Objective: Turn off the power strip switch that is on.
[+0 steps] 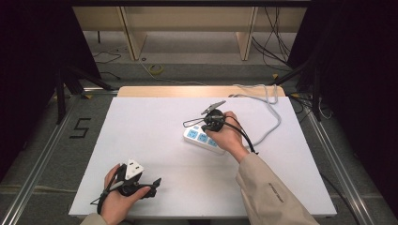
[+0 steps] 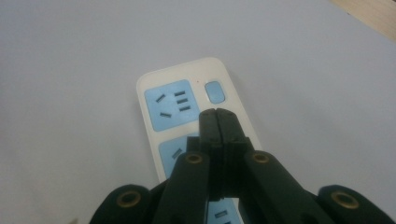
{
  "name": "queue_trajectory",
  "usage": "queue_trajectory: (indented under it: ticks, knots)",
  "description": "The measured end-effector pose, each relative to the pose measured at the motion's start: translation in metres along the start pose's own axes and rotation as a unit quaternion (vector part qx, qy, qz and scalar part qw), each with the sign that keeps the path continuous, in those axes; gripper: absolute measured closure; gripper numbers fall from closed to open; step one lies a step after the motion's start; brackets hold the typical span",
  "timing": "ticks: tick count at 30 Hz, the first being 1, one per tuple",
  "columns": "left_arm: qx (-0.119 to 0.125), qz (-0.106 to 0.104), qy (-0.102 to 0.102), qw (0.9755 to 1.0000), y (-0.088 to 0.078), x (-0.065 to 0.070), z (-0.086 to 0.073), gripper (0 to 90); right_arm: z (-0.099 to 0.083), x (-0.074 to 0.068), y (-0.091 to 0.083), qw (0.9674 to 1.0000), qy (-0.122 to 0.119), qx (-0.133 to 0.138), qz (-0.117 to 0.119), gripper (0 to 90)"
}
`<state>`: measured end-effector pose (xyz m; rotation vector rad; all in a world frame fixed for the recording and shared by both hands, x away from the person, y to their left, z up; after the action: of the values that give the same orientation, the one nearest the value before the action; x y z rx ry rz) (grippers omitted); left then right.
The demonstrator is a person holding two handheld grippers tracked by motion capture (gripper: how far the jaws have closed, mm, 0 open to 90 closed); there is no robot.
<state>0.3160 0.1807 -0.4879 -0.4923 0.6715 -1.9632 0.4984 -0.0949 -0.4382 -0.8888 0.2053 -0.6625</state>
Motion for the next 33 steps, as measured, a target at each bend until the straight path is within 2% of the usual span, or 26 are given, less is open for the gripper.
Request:
queue_trajectory:
  ticks: [7, 16, 19, 21, 33]
  knots:
    - [0.004, -0.004, 0.001, 1.0, -0.001, -0.001, 0.0, 8.2, 0.003, 0.001, 0.005, 0.9999, 0.006, 0.001, 0.008, 90.0]
    - [0.01, -0.01, -0.002, 0.9999, -0.003, -0.001, 0.001, 9.0, 0.009, 0.001, 0.02, 0.9999, 0.006, -0.006, 0.014, 90.0]
    - [0.009, -0.01, -0.003, 0.9999, -0.003, -0.002, 0.001, 9.0, 0.01, 0.003, 0.021, 0.9999, 0.005, -0.005, 0.011, 90.0]
    - [0.01, -0.01, -0.002, 0.9999, -0.003, -0.002, 0.001, 9.2, 0.013, 0.005, 0.021, 0.9998, 0.013, -0.005, 0.011, 90.0]
    - [0.008, -0.012, 0.004, 0.9999, -0.003, -0.001, 0.002, 10.4, 0.027, 0.008, 0.019, 0.9999, 0.008, -0.005, 0.005, 90.0]
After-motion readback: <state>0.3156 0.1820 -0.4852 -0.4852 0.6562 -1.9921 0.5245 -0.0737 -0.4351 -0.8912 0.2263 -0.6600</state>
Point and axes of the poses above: each handheld gripper's, and its own axes: y roughly forward along the jaws, z roughly out of its top, x roughly to its right, the point moved 1 cm from there along y, roughly forward along the jaws, and after that the axes turned 6 degrees about -y, right-handed, at the moved point
